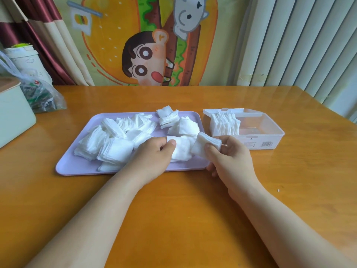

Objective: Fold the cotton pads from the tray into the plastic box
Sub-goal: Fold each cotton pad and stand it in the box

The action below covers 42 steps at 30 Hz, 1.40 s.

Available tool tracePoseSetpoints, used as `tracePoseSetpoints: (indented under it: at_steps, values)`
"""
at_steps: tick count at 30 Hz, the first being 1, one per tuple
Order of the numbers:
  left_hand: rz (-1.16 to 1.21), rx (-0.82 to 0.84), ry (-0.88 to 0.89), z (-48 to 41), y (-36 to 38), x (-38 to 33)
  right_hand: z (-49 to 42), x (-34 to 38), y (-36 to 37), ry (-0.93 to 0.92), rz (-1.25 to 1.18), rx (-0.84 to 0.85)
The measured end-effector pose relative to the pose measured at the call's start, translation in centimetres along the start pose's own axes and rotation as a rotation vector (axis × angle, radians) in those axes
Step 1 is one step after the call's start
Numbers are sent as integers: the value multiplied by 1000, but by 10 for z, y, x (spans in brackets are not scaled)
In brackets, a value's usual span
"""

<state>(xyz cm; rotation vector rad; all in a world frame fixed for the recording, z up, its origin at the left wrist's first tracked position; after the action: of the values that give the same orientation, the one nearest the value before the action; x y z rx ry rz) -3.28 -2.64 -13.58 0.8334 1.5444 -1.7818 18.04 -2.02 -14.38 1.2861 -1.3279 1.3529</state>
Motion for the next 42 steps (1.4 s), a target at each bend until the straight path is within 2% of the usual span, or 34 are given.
tracePoseSetpoints:
  at_steps: [3, 7, 11, 14, 17, 19, 21, 23, 25, 27, 32, 42]
  values:
    - [45, -92, 35, 1, -7, -8, -1, 0, 0, 1, -6, 0]
    - [93, -211, 171, 2, -19, -7, 0, 1, 0, -2, -12, 2]
    - [180, -262, 247, 5, -20, -9, 2, 6, 0, 0, -37, 23]
    - [152, -250, 240, 6, -16, -12, 4, 9, 1, -4, -71, 41]
    - [87, -362, 282, 9, -24, -13, 3, 9, -1, -4, -52, 19]
    - [143, -417, 328, 11, -29, -16, 2, 7, -3, 1, -51, 3]
    - [360, -342, 364, 10, -29, -18, 2, 6, -4, 6, -42, 2]
    - [580, -156, 379, 9, -20, -23, 2, 8, -2, 10, -45, 30]
    - [634, -25, 374, 9, -8, -26, 4, 11, 2, 19, -77, 93]
    - [601, 26, 361, 9, 2, -26, 6, 15, 6, 25, -106, 161]
    - [454, -20, 347, 8, 7, -23, 8, 18, 11, 22, -96, 248]
    - [409, -73, 342, 8, 5, -23, 9, 19, 15, -7, -94, 318]
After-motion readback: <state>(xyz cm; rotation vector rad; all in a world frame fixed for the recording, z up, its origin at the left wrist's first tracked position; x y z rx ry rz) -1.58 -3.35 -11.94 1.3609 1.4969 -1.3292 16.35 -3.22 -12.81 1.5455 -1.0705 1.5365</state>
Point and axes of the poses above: each hand's wrist, its own z-axis away from the middle knuckle, its own y-axis out of the palm, x = y × z, the point moved 6 cm from there along -z, towards the middle knuckle, and after that the axes turned 11 degrees about x, right-handed, at the moved point
